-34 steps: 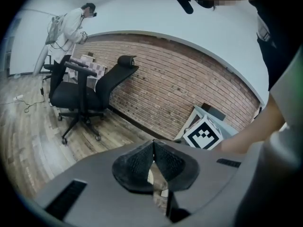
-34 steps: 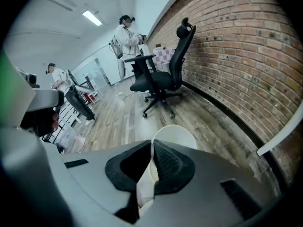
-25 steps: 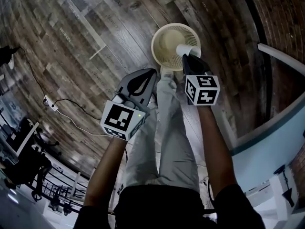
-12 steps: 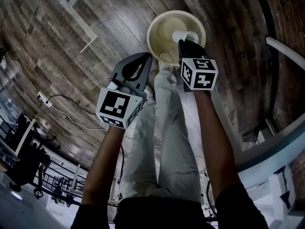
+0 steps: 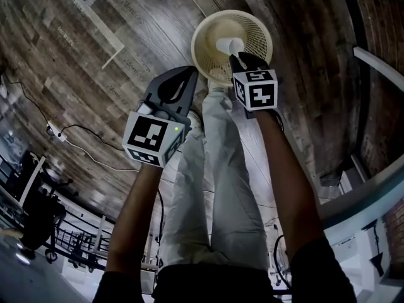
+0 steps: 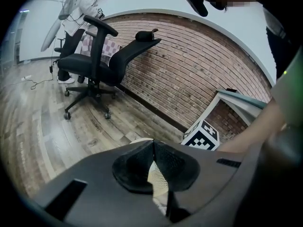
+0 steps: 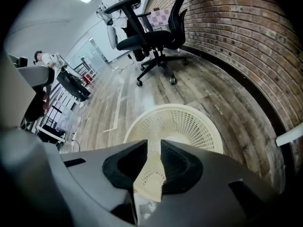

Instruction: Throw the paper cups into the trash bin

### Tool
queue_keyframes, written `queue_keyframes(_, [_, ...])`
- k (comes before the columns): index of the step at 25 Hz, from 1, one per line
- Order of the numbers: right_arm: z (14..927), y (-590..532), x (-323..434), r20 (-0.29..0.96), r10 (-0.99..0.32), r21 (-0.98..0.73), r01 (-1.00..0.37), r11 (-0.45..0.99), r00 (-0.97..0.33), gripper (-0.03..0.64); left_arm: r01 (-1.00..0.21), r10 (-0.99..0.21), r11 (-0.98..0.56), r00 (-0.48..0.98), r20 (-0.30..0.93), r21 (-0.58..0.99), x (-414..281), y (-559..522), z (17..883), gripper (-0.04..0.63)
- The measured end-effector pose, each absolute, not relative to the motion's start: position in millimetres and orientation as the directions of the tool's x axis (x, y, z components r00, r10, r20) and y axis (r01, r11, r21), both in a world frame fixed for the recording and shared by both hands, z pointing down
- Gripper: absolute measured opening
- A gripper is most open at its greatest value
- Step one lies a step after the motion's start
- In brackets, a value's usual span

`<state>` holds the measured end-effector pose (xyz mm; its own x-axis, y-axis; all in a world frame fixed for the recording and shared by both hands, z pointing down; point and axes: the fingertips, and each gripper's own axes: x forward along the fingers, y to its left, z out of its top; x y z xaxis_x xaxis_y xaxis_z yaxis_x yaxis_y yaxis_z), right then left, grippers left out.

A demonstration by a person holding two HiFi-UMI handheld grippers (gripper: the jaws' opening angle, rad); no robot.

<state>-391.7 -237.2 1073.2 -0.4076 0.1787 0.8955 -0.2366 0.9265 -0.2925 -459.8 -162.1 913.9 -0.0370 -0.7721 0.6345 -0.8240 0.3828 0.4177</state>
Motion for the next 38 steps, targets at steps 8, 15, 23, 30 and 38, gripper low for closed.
queue_keyframes(8, [1064,-238,-390,0.9,0.159,-0.277,-0.252,0.927,-0.405,0.069,-0.807,-0.758,0.372,0.021,0.652,0.458,-433,-151,916,0.009])
queue_keyframes(15, [1042,-240,-389,0.898,0.107,-0.246,-0.285,0.926,-0.427,0.006,-0.817,-0.772,0.367,-0.001,0.636,0.445,-439,-150,901,0.009])
queue_keyframes(23, [989,-226,-394,0.862,0.086,-0.255,-0.281,0.925,-0.499,0.006,-0.835,-0.789,0.368,-0.047,0.612,0.409,-448,-139,872,0.009])
queue_keyframes(30, [938,-218,-397,0.829,0.063,-0.249,-0.265,0.931,-0.556,0.005,-0.854,-0.792,0.359,-0.065,0.608,0.376,-446,-122,841,0.009])
queue_keyframes(38, [851,-213,-399,0.785,0.025,-0.227,-0.249,0.941,-0.62,0.005,-0.865,-0.807,0.344,-0.073,0.586,0.365,-436,-105,784,0.009])
